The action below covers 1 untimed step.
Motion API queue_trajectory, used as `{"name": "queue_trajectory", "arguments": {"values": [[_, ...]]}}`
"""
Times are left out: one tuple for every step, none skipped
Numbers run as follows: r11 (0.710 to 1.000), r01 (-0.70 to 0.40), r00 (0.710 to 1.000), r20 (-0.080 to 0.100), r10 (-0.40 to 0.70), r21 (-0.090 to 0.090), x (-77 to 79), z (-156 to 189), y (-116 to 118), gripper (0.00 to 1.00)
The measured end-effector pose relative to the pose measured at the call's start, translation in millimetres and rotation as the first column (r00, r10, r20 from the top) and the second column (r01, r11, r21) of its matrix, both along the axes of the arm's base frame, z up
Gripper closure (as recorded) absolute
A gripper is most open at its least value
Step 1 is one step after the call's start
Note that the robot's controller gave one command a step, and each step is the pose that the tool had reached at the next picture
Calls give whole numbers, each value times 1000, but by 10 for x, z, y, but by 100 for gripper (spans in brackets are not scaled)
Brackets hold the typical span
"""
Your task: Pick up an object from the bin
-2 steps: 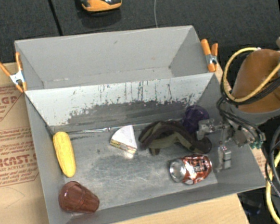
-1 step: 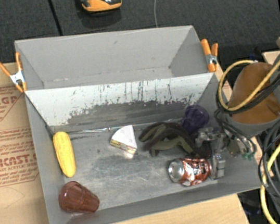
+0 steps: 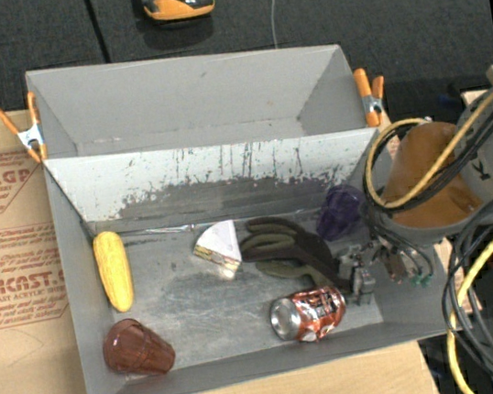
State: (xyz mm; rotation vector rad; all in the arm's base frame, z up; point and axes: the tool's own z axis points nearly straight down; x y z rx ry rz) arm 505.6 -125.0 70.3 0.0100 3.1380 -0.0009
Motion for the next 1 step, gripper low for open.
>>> {"name": "queue_trajectory", "arguments": {"values": [[1000,0,1000,0,0,0,0,0,0,100]]}}
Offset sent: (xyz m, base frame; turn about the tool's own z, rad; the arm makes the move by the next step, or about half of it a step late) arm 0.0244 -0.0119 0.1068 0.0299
